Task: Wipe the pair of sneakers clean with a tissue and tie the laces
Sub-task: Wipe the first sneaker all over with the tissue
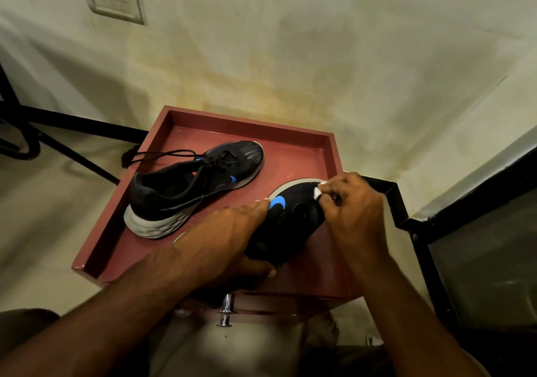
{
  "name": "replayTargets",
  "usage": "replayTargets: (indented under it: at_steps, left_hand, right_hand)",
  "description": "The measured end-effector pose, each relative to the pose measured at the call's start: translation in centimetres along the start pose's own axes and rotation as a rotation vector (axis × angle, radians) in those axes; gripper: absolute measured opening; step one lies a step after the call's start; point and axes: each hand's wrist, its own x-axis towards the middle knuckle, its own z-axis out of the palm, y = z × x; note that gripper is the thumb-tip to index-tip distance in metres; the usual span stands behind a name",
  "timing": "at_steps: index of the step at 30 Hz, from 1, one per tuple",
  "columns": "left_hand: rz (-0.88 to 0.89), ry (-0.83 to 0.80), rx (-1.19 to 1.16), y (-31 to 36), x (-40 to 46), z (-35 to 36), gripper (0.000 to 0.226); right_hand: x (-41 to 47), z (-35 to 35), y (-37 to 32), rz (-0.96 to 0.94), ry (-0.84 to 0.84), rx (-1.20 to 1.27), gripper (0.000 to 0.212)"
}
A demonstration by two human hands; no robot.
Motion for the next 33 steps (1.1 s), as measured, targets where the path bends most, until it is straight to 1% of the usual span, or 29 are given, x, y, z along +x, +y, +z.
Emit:
replayTargets:
  at_steps: [1, 3, 4, 6, 7, 9, 10, 13, 14, 16, 20, 22, 23, 25, 27, 28, 31, 33]
  left_hand:
    - [0.004, 0.002, -0.001, 0.0, 0.0, -0.2, 0.104]
    - [0.006, 0.0, -0.008, 0.0, 0.0, -0.6, 0.101]
    - [0.003, -0.001, -0.015, 0.0, 0.0, -0.7, 0.099]
    - [-0.008, -0.006, -0.02, -0.1, 0.2, -0.8, 0.095]
    - [-0.012, -0.01, -0.019, -0.1, 0.3, -0.8, 0.094]
    - [-0.014, -0.007, -0.016, -0.2, 0.3, -0.7, 0.092]
    - [-0.014, -0.007, -0.011, -0.3, 0.3, -0.7, 0.092]
    - [-0.003, -0.021, 0.009, -0.3, 0.2, -0.3, 0.1]
    - [0.003, -0.021, 0.013, -0.3, 0.2, -0.1, 0.103]
    - [0.009, -0.015, 0.008, -0.2, 0.3, 0.0, 0.104]
    - [0.007, 0.01, -0.002, -0.1, 0.4, -0.3, 0.103]
    - [0.008, 0.009, -0.002, -0.1, 0.4, -0.2, 0.103]
    - [0.008, 0.003, -0.001, -0.1, 0.4, -0.2, 0.103]
    - [-0.001, -0.011, 0.004, -0.2, 0.4, -0.1, 0.105]
    - [-0.006, -0.023, 0.01, -0.2, 0.4, -0.2, 0.105]
    - [-0.008, -0.024, 0.01, -0.2, 0.4, -0.3, 0.104]
    - [-0.01, -0.024, 0.011, -0.1, 0.4, -0.4, 0.101]
    - [-0.005, -0.027, 0.011, 0.0, 0.4, -0.3, 0.102]
  right_hand:
    - [0.1, -0.3, 0.7, 0.084, -0.005, -0.027, 0.009]
    - [-0.4, -0.1, 1.5, 0.187, -0.046, -0.058, 0.003]
    - [-1.0, 0.3, 1.5, 0.221, -0.092, -0.066, 0.005]
    - [-2.5, 1.5, 1.2, 0.266, -0.219, -0.049, 0.015]
    - [-3.1, 2.0, 0.9, 0.271, -0.265, -0.028, 0.016]
    - [-3.3, 1.9, 0.3, 0.252, -0.275, 0.009, 0.013]
    - [-2.9, 1.5, 0.2, 0.224, -0.227, 0.034, 0.012]
    - [-1.1, 0.2, 0.0, 0.147, 0.003, 0.127, 0.007]
    - [-0.9, 0.1, -0.3, 0.135, 0.027, 0.161, 0.006]
    - [-1.2, 0.5, -1.1, 0.086, -0.026, 0.188, 0.008]
    - [-2.6, 1.3, -2.5, -0.115, -0.178, 0.233, 0.011]
    - [-2.0, 1.1, -1.9, -0.163, -0.191, 0.244, 0.01]
    - [-1.5, 0.9, -1.3, -0.145, -0.151, 0.213, 0.009]
    - [-0.6, 0.6, 0.4, -0.014, -0.04, 0.144, 0.007]
    - [-0.2, 0.4, 1.3, 0.087, 0.011, 0.142, 0.009]
    - [-0.5, 0.6, 1.1, 0.075, -0.001, 0.159, 0.01]
    - [-2.3, 1.3, -1.5, -0.067, -0.133, 0.228, 0.012]
    - [-2.9, 1.3, -2.6, -0.118, -0.208, 0.299, 0.014]
